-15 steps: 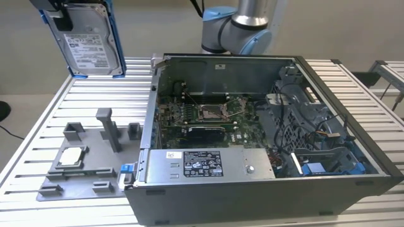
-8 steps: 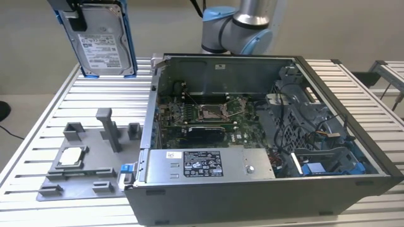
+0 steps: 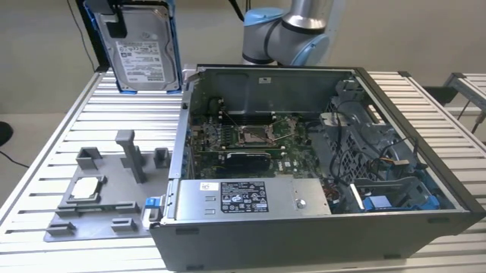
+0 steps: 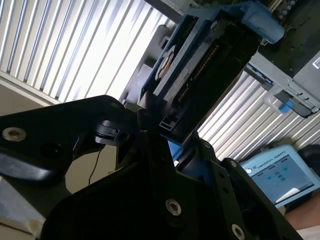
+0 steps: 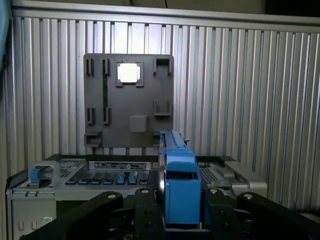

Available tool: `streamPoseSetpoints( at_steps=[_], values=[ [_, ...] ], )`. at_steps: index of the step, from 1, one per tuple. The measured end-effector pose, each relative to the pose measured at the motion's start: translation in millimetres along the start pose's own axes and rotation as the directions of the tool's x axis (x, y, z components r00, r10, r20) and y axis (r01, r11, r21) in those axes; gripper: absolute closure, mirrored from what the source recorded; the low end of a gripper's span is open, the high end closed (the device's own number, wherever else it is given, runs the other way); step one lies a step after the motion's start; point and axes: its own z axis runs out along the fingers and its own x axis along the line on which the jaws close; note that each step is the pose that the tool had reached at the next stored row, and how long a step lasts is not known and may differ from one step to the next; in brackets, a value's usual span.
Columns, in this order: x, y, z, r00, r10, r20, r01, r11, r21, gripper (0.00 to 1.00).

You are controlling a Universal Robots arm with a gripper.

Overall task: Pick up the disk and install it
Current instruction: 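Pick up the disk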

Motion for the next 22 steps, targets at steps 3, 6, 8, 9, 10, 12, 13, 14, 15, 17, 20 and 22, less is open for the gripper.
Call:
streamPoseSetpoints(
  at_steps=[3,6,8,9,10,12,13,14,15,17,20,22],
  values=[
    [0.2,-12.2,-0.1,1.0000,0.000,0.0000,0.000,1.0000,0.0000,1.00],
    [0.3,-24.3,-0.3,1.0000,0.000,-0.0001,0.000,1.0000,0.0000,1.00],
    [0.5,-32.0,-0.5,1.0000,0.000,-0.0001,0.000,1.0000,-0.0001,1.00],
    [0.5,-35.8,-0.5,1.0000,0.000,-0.0001,0.000,1.0000,-0.0001,1.00],
    [0.6,-39.8,-0.5,1.0000,0.000,0.0000,0.000,1.0000,0.0000,1.00],
    [0.7,-47.7,-0.6,1.0000,0.000,0.0000,0.000,1.0000,0.0000,1.00],
    [0.8,-51.7,-0.7,1.0000,0.000,0.0000,0.000,1.0000,0.0000,1.00],
    [0.8,-56.0,-0.7,1.0000,0.000,0.0000,0.000,1.0000,0.0000,1.00],
    [0.9,-60.0,-0.8,1.0000,0.000,0.0000,0.000,1.0000,0.0000,1.00],
    [1.0,-67.7,-0.9,1.0000,0.000,0.0000,0.000,1.0000,0.0000,1.00],
    [1.2,-79.2,-1.1,1.0000,0.000,-0.0001,0.000,1.0000,-0.0001,1.00],
    [1.3,-86.8,-1.1,1.0000,0.000,0.0001,0.000,1.0000,0.0001,1.00]
  ],
)
